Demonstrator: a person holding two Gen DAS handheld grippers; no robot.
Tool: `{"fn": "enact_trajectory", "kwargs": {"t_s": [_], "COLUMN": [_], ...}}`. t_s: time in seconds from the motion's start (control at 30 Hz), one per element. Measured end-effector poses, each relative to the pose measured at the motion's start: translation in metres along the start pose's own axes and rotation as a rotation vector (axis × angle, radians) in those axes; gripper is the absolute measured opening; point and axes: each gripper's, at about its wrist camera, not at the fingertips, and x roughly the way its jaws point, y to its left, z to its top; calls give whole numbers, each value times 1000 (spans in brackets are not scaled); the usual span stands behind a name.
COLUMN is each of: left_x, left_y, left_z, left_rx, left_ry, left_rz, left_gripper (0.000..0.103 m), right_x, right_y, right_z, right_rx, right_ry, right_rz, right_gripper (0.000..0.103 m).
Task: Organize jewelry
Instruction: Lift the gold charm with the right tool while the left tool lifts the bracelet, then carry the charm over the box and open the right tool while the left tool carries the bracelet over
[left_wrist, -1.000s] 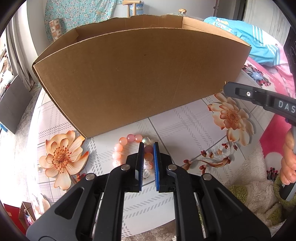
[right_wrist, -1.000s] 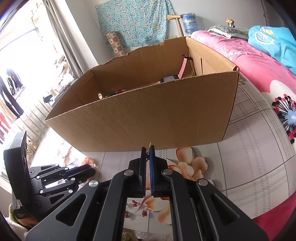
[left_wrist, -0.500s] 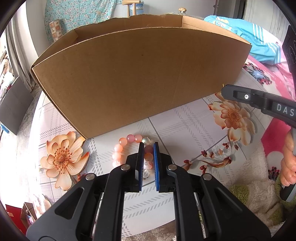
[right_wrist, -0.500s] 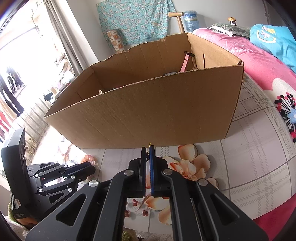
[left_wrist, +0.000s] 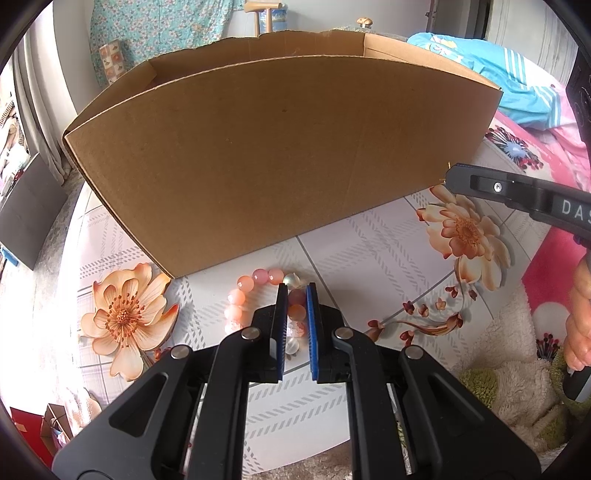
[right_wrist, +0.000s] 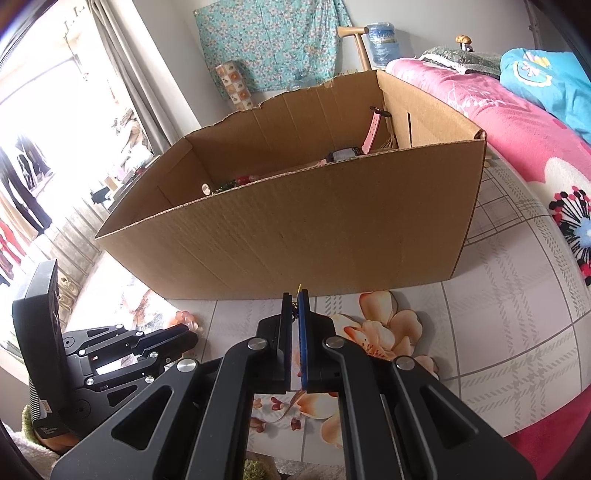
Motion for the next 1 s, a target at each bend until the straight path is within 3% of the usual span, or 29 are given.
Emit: {"fn": "enact_trajectory", "kwargs": {"t_s": [0.23, 0.47, 0.73, 0.83, 1.0], "left_x": [-13, -65, -139, -152, -147], "left_y": [10, 29, 28, 25, 19], "left_z": [-11, -9, 24, 42, 72], "left_rx": [-20, -42, -7, 8, 17], "left_ry": [-69, -207, -359, -390, -400], "left_rz": [-9, -63, -279, -348, -390], "left_gripper": [8, 8, 8, 8, 8], "right_x": [-12, -24, -59, -74, -84], "right_y": [-1, -7, -6, -6, -12], "right_z": [4, 11, 34, 49, 77], "right_rx": [25, 77, 87, 75, 57], "right_ry": [-28, -55, -147, -192, -234], "right_rz": [26, 104, 162, 161, 148], "right_gripper": [4, 4, 4, 4, 4]}}
